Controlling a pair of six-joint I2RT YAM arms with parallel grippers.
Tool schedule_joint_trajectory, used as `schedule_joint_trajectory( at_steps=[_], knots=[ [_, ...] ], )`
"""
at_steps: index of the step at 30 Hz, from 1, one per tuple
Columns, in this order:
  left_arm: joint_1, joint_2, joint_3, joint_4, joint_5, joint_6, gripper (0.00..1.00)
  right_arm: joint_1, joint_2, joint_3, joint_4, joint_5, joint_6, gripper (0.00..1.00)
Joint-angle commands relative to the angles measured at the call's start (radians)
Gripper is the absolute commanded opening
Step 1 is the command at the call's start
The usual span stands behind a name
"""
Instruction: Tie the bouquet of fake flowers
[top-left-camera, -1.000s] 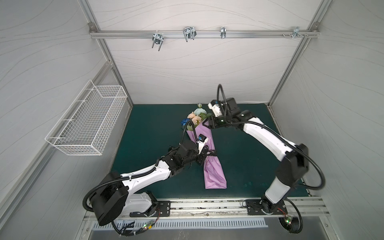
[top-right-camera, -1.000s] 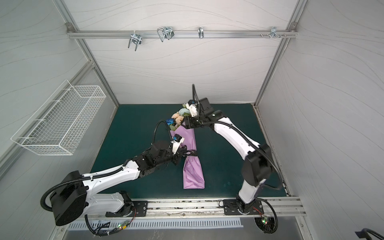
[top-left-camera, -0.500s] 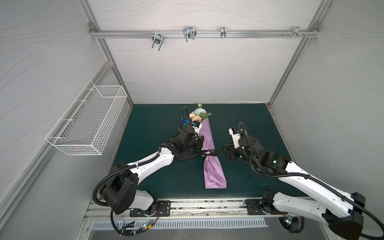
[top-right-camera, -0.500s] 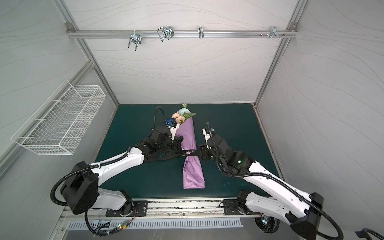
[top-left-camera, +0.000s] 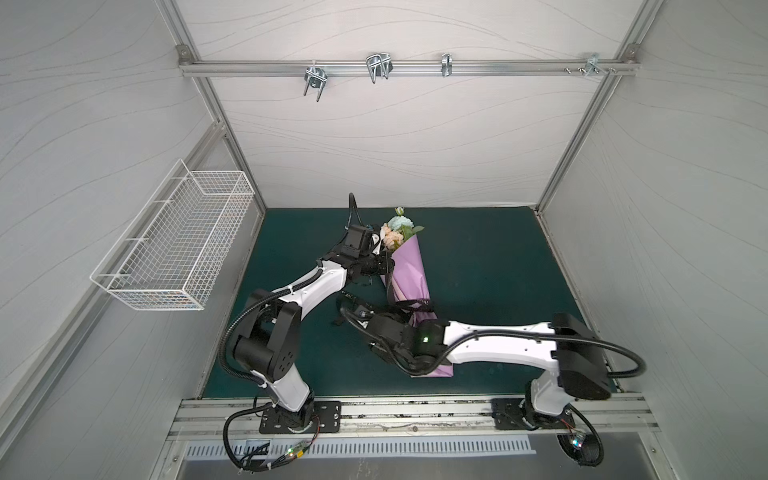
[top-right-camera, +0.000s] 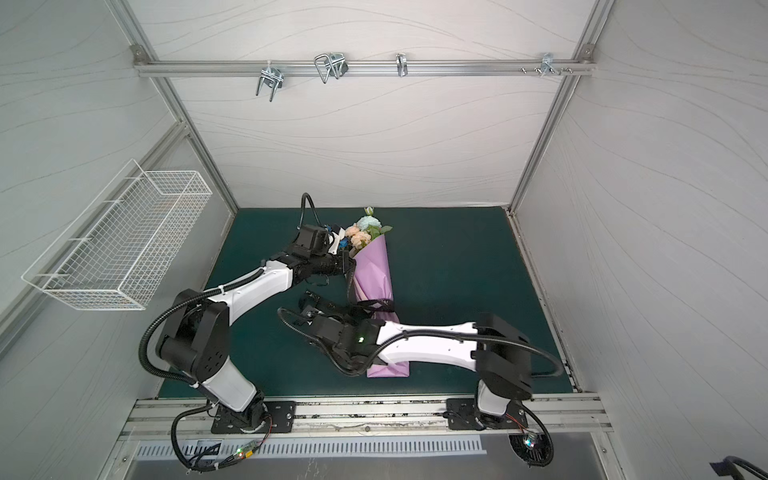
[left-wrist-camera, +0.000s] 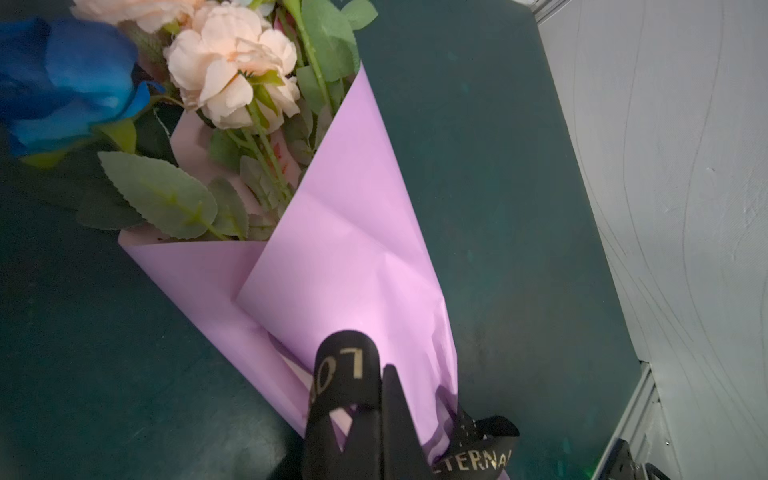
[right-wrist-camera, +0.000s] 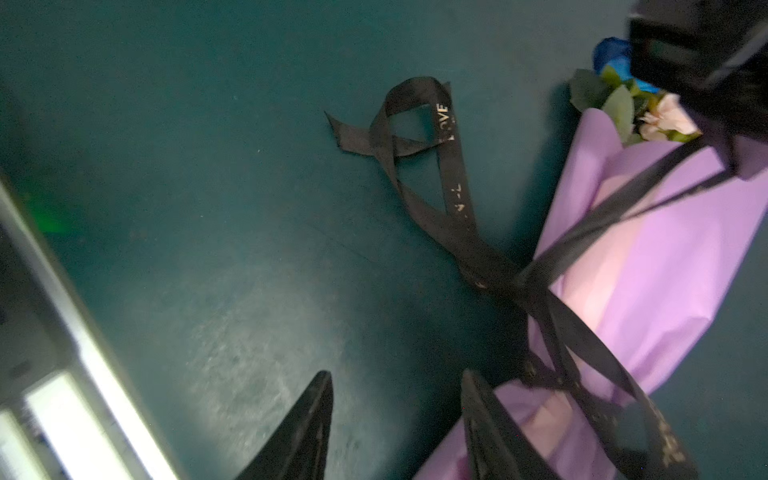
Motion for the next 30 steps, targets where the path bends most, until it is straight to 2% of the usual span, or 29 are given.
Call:
schedule_joint_trajectory(
  at_steps=[1, 6, 13, 20, 24, 30],
  knots=[
    [0.018, 0.049, 0.082, -0.058, 0.102, 0.006, 0.00, -0.022, 0.111, 0.078, 0.091, -0.028, -0.149, 0.52],
    [0.037, 0.092, 0.132, -0.090, 0.135, 0.042, 0.00, -0.106, 0.247, 0.164, 0.135, -0.140, -0.191, 0.52],
    [0.039, 0.122, 0.159, -0.107, 0.144, 0.072, 0.00, -0.152, 0.381, 0.237, 0.173, -0.153, -0.265, 0.58],
    [0.040, 0.125, 0.155, -0.106, 0.143, 0.080, 0.00, -0.174, 0.440, 0.302, 0.190, -0.195, -0.324, 0.59],
    [0.046, 0.129, 0.163, -0.129, 0.133, 0.103, 0.00, -0.191, 0.450, 0.301, 0.214, -0.262, -0.331, 0.59],
    [0.046, 0.146, 0.184, -0.178, 0.117, 0.160, 0.00, -0.212, 0.486, 0.330, 0.205, -0.344, -0.346, 0.54]
  ],
)
